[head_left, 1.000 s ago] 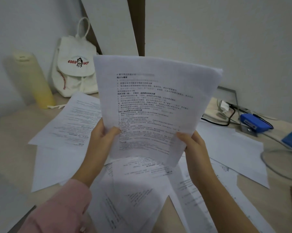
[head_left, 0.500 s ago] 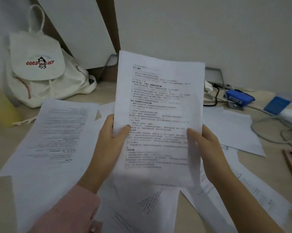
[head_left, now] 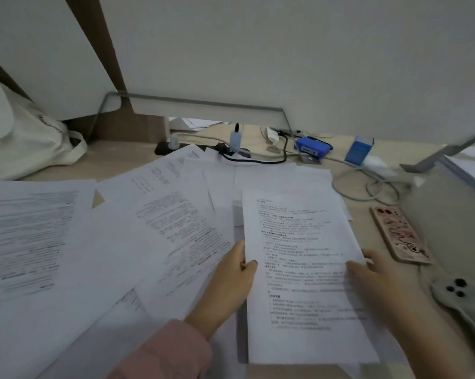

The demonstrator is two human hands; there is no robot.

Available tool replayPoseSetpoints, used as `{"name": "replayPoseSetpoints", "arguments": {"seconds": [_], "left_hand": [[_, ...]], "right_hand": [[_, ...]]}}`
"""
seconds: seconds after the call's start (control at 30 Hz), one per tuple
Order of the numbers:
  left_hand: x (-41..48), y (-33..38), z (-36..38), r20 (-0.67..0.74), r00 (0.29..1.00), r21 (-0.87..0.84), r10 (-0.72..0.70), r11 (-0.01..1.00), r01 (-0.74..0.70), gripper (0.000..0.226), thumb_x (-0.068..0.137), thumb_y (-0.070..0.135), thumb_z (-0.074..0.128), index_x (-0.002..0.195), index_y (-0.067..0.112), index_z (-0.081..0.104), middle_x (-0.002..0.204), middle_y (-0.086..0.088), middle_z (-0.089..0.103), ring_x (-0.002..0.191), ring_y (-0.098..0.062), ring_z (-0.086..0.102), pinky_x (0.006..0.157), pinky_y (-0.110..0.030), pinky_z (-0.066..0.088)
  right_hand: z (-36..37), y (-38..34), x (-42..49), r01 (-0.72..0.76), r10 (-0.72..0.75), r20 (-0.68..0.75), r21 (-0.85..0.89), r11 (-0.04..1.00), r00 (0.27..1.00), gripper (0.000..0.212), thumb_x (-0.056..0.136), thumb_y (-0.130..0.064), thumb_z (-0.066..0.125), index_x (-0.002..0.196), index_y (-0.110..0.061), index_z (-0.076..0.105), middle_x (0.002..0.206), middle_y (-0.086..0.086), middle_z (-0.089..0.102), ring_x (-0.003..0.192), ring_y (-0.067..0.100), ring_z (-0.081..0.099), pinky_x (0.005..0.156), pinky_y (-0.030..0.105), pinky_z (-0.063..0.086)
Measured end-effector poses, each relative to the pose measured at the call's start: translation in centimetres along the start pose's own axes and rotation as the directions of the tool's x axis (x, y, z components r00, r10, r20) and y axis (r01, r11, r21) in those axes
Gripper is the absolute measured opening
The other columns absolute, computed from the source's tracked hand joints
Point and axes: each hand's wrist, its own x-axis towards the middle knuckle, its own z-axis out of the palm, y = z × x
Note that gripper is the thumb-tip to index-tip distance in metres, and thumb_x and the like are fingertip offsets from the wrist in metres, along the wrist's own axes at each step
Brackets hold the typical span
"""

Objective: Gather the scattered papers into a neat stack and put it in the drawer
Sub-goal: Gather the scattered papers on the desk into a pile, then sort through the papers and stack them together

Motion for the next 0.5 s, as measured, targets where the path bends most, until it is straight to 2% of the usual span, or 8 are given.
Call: {"name": "replayPoseSetpoints", "arguments": {"seconds": [0.07, 0.13, 0.2, 0.27, 0.33, 0.37, 0.43, 0.5], "left_hand": [[-0.2, -0.7, 1.3, 0.066, 0.998, 0.04, -0.01, 0.999, 0.008, 0.038, 0.096, 0.016, 0.04, 0.122, 0.044, 0.041, 0.111, 0.019, 0.059, 0.101, -0.001, 0.059, 0.087, -0.019, 0.047], [-0.3, -1.2, 2.3, 0.117, 0.992, 0.099, -0.037, 0.995, 0.025, 0.04, 0.095, 0.02, 0.042, 0.128, 0.043, 0.04, 0.109, 0.014, 0.061, 0.1, -0.006, 0.06, 0.088, -0.024, 0.049], [-0.5, -1.4, 2.4, 0.134, 0.99, 0.129, -0.048, 0.991, 0.031, 0.038, 0.093, 0.021, 0.043, 0.124, 0.045, 0.042, 0.102, 0.017, 0.059, 0.098, -0.006, 0.06, 0.089, -0.029, 0.051], [-0.8, -1.3, 1.9, 0.122, 0.991, 0.149, -0.055, 0.988, 0.037, 0.034, 0.094, 0.021, 0.043, 0.12, 0.042, 0.044, 0.104, 0.016, 0.057, 0.098, -0.005, 0.057, 0.091, -0.031, 0.05], [-1.1, -1.2, 0.7, 0.062, 0.997, 0.184, -0.045, 0.982, 0.033, 0.034, 0.095, 0.021, 0.045, 0.128, 0.029, 0.046, 0.117, 0.009, 0.054, 0.104, -0.007, 0.054, 0.095, -0.028, 0.047], [-1.3, -1.1, -0.1, 0.014, 1.0, 0.207, -0.026, 0.978, 0.022, 0.036, 0.095, 0.021, 0.046, 0.131, 0.024, 0.045, 0.121, 0.007, 0.053, 0.106, -0.006, 0.052, 0.094, -0.022, 0.045], [-1.9, -1.0, -2.0, -0.076, 0.997, 0.239, 0.032, 0.971, -0.013, 0.036, 0.094, 0.021, 0.047, 0.131, 0.021, 0.047, 0.12, 0.008, 0.051, 0.106, -0.003, 0.048, 0.085, -0.008, 0.038], [-2.8, -1.0, -4.2, -0.162, 0.984, 0.256, 0.069, 0.966, -0.026, 0.034, 0.094, 0.019, 0.047, 0.128, 0.021, 0.049, 0.121, 0.008, 0.05, 0.11, -0.003, 0.046, 0.083, -0.008, 0.034]], "right_hand": [[-0.6, 1.3, 0.1, -0.007, 0.005, -0.038, -0.066, 0.998, 0.999, 0.022, 0.088, -0.007, 0.048, 0.109, -0.013, 0.049, 0.093, 0.01, 0.062, 0.08, 0.027, 0.06, 0.071, 0.037, 0.046], [-1.0, 2.3, 0.1, -0.023, 0.014, -0.076, -0.126, 0.992, 0.997, 0.029, 0.087, -0.005, 0.049, 0.116, -0.01, 0.048, 0.092, 0.01, 0.058, 0.081, 0.027, 0.057, 0.071, 0.035, 0.041], [-1.2, 3.0, 0.1, -0.029, 0.012, -0.103, -0.169, 0.985, 0.995, 0.038, 0.086, -0.002, 0.051, 0.123, -0.008, 0.047, 0.092, 0.01, 0.058, 0.08, 0.026, 0.057, 0.072, 0.036, 0.044], [-1.2, 3.1, 0.1, 0.008, -0.042, -0.134, -0.246, 0.969, 0.99, 0.046, 0.083, -0.002, 0.054, 0.128, -0.007, 0.048, 0.112, 0.017, 0.059, 0.096, 0.031, 0.057, 0.084, 0.043, 0.047], [-0.9, 2.3, -0.1, 0.072, -0.116, -0.133, -0.296, 0.952, 0.984, 0.046, 0.084, -0.004, 0.057, 0.129, -0.01, 0.048, 0.132, 0.019, 0.049, 0.117, 0.033, 0.048, 0.097, 0.046, 0.04], [-0.5, 1.6, -0.3, 0.115, -0.151, -0.103, -0.29, 0.95, 0.983, 0.045, 0.085, -0.005, 0.057, 0.129, -0.011, 0.049, 0.136, 0.018, 0.045, 0.121, 0.032, 0.044, 0.1, 0.044, 0.038], [0.9, 0.1, -0.5, 0.2, -0.207, -0.006, -0.238, 0.951, 0.978, 0.041, 0.088, -0.006, 0.055, 0.128, -0.013, 0.05, 0.138, 0.015, 0.042, 0.124, 0.028, 0.043, 0.101, 0.041, 0.036], [3.0, -1.7, -0.9, 0.258, -0.242, 0.104, -0.176, 0.95, 0.965, 0.036, 0.09, -0.007, 0.053, 0.126, -0.015, 0.052, 0.137, 0.013, 0.041, 0.125, 0.026, 0.042, 0.099, 0.037, 0.036]]}}
